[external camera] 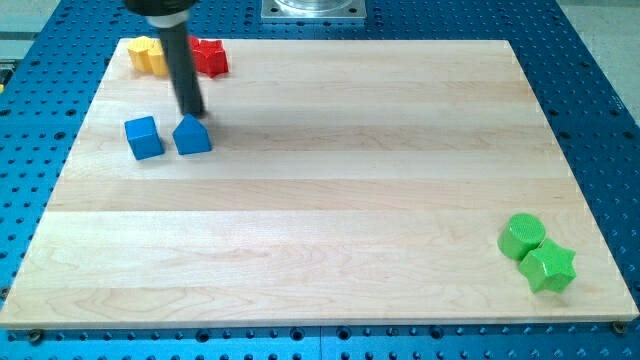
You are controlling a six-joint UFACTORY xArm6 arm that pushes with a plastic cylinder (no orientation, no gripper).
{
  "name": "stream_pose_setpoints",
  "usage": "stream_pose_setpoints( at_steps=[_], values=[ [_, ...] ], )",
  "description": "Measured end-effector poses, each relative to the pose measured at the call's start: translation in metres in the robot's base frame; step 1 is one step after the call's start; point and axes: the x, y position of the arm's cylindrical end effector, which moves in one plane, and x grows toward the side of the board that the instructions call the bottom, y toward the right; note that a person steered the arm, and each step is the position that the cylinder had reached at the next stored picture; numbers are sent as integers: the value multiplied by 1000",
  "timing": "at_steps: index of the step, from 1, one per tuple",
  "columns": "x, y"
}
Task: Place the blue blocks at the center of the board
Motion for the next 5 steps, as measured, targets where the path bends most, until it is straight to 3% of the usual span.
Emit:
stream_pose_setpoints(
  at_steps=[2,3,5],
  values=[
    [46,-82],
    [67,-72],
    [68,57]
  ],
)
